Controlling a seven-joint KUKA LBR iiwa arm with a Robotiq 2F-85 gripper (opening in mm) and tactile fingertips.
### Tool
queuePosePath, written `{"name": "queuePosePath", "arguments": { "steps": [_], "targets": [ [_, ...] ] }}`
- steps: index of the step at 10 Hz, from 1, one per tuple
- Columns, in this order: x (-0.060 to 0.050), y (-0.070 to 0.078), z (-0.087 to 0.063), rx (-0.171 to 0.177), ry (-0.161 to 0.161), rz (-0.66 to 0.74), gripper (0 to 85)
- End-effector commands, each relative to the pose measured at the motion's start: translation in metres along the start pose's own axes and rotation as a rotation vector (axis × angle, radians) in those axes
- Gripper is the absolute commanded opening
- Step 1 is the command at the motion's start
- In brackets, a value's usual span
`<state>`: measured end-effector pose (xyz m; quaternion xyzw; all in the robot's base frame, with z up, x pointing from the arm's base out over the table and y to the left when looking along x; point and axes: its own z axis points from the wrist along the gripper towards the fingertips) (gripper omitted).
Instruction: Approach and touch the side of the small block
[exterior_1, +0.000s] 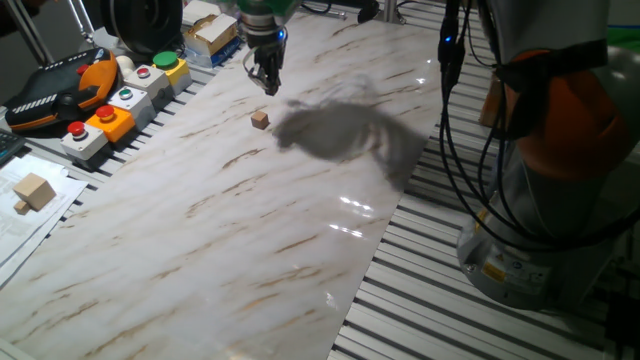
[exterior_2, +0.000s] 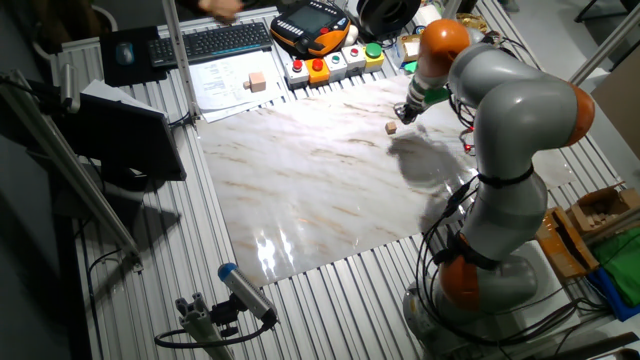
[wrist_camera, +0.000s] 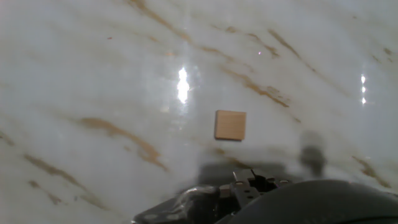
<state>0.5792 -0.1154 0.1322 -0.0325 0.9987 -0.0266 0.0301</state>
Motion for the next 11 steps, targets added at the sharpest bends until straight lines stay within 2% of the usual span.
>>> {"name": "queuePosePath", "arguments": {
  "steps": [1,4,6,11],
  "targets": [
    [0.002,0.004,-0.007,-0.009,0.004,-0.001,0.7],
    [0.004,0.024,-0.021,-0.002,0.003,0.012,0.7],
    [0.009,0.026,-0.025,-0.032,0.007,0.013,0.7],
    [0.012,0.023,-0.026,-0.023,0.011,-0.003,0.7]
  ]
}}
